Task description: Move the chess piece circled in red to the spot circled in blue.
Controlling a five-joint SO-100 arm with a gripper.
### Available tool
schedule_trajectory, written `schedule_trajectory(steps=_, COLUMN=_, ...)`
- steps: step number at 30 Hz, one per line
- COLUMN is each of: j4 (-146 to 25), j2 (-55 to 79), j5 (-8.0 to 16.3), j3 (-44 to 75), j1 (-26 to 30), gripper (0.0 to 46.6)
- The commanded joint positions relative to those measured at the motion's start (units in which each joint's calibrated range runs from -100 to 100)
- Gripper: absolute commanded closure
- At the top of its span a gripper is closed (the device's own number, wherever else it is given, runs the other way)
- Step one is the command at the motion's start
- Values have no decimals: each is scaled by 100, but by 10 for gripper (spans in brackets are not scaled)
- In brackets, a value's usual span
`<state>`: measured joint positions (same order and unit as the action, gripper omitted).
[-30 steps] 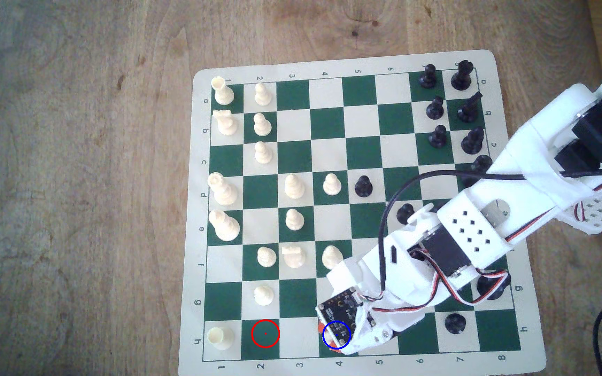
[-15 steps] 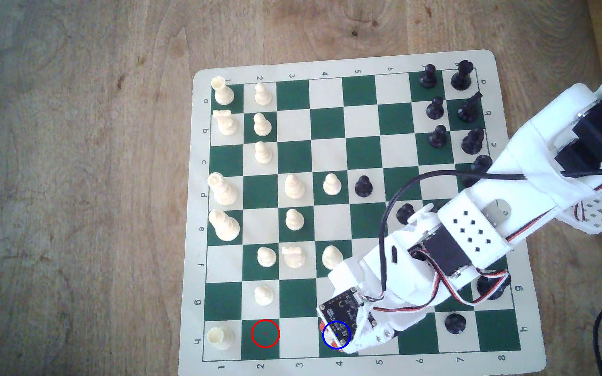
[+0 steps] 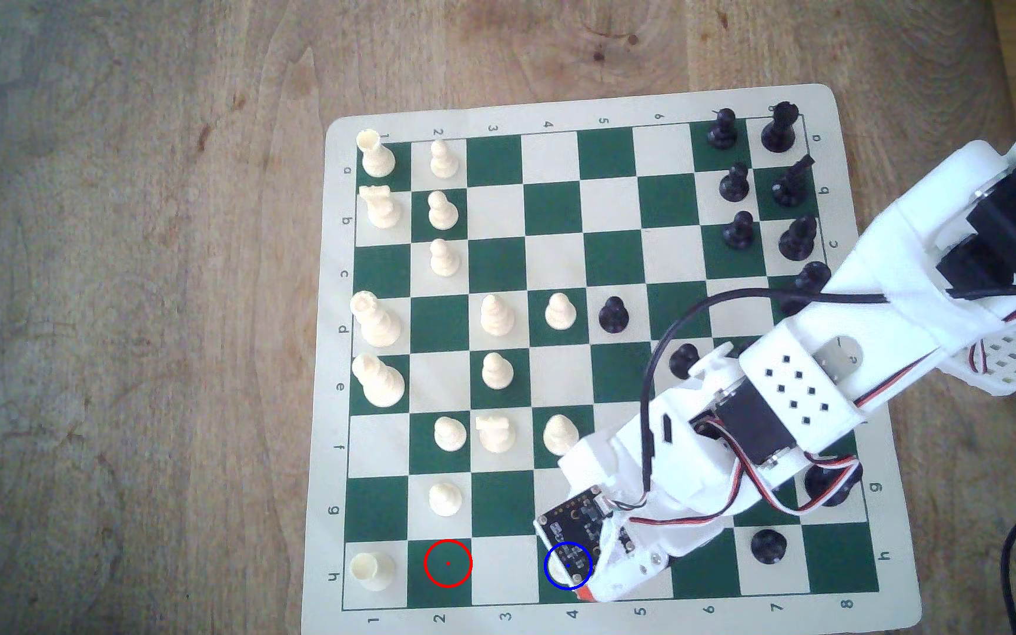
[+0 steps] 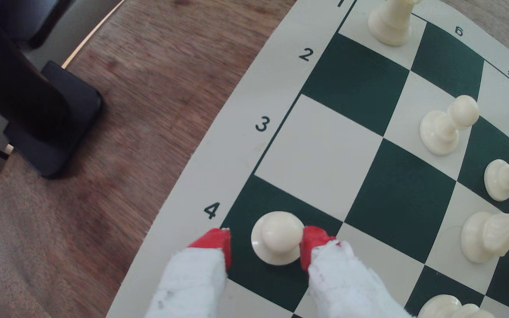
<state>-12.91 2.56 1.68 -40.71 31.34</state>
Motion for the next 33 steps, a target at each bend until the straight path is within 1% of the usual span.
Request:
schedule_trajectory(steps=1, j4=136, j2=-247, j5=10, j3=245, j1=-111, gripper=326)
schedule_trajectory(steps=8, j4=-200, j2=-595, j5=10, j3=300, j1=-150, gripper=313)
schedule_trajectory(steps=13, j4=-961, j2=-1342, j5=10, j3=236, j1=-174, gripper=309)
schedule_trajectory(steps=17, j4=-1797, j2=-2250, j5=10, j3=200, j1=-174, gripper=309)
schedule_trajectory(steps=19, j4=-2354, j2=-2862, j5=10, j3=46, j1=-268, gripper=317)
schedule_trajectory(steps=22, j4=-2403, j2=-3778, j5=15, j3=-688, j1=-534, gripper=334)
schedule_trajectory(steps=23, j4=-2427, j2=-4517, j5=15, j3=-1241, j1=-729, gripper=352)
schedule_trajectory(steps=26, j4=-2608, j2=-5502, j5=15, j3=-1885, j1=-1018, gripper=362)
schedule_trajectory(steps=27, j4=-2616, j2=-6198, j5=-20, j3=-2375, j1=-1261, gripper=381)
schedule_trajectory(steps=30, j4=-2378, j2=-7132, j5=-29, j3=-3100, j1=-1683, gripper=415)
schedule_trajectory(steps=31, j4=-2239, j2=-7301, j5=-29, j3=-3399, j1=-2106, gripper=464)
schedule_trajectory(steps=33, j4=-2100, j2=-7403, j5=-10, j3=-3562, j1=-2411, gripper=464)
